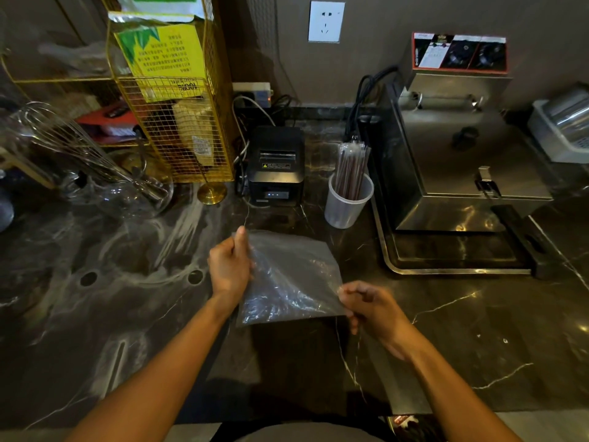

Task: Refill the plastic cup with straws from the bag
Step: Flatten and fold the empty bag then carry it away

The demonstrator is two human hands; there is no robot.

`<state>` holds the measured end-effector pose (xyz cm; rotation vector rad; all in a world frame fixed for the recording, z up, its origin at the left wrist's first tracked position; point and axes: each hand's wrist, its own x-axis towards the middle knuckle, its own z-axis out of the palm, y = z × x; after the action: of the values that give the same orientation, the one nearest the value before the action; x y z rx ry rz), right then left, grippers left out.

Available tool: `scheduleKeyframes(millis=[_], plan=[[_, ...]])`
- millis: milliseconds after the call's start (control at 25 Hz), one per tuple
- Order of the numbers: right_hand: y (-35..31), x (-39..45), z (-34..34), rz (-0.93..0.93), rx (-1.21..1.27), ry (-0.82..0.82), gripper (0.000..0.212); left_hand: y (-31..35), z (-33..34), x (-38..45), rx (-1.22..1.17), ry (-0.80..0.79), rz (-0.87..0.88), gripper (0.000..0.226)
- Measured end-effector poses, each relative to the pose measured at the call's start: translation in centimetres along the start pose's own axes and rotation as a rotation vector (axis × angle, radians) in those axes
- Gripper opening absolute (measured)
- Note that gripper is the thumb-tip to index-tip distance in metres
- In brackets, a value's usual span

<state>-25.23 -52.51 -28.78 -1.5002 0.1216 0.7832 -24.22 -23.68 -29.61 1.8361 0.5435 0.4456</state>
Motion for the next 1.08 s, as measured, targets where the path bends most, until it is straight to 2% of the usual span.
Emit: scheduleKeyframes(millis=[120, 200, 320, 400, 440, 520, 640, 720, 840, 960, 1000, 1080], plan=[[-0.4, 0.5, -0.4, 0.031, 0.029, -0.028, 0.032, 0.3, 0.3, -0.2, -0.005, -0.049, -0.001, 0.059], [-0.7, 1.3, -0.2, 0.005, 0.008, 0.077, 0.043, 0.5, 0.5, -0.5, -0.031, -0.147, -0.047, 0.052], [-1.4, 2.3, 0.5, -0.152, 0.059, 0.213, 0.04, 1.3, 0.3, -1.1, -0.066, -0.308, -0.043, 0.038], [-2.0, 2.6, 0.5, -0.257, -0.031, 0.239, 0.054, 2.1, -0.5, -1.2, -0.102, -0.422, -0.097, 0.017], [-2.3, 2.7, 0.4, -0.275, -0.085, 0.237, 0.062, 2.4, -1.0, -1.1, -0.126, -0.474, -0.148, 0.021], [-3.2, 3.0, 0.0, -0.208, -0.118, 0.21, 0.07, 2.3, -1.7, -0.6, -0.091, -0.538, -0.203, 0.058], [-3.8, 3.0, -0.8, -0.109, -0.123, 0.16, 0.074, 2.1, -2.0, -0.2, 0.035, -0.584, -0.188, 0.116], [-4.5, 2.7, -0.9, -0.134, -0.161, 0.13, 0.074, 2.4, -2.3, -0.2, 0.055, -0.623, -0.155, 0.124], [-5.2, 2.8, -0.7, -0.13, -0.326, 0.053, 0.071, 3.0, -2.7, -0.1, 0.177, -0.653, -0.088, 0.102], [-5.1, 3.1, -0.7, -0.144, -0.546, 0.077, 0.039, 3.2, -2.8, 0.2, 0.285, -0.631, -0.053, 0.07], [-5.1, 3.0, -0.7, -0.167, -0.581, 0.095, 0.027, 3.1, -2.7, 0.3, 0.274, -0.625, -0.048, 0.061], [-5.6, 2.6, -0.6, -0.207, -0.571, 0.118, 0.017, 3.1, -2.6, 0.4, 0.234, -0.62, -0.02, 0.046]])
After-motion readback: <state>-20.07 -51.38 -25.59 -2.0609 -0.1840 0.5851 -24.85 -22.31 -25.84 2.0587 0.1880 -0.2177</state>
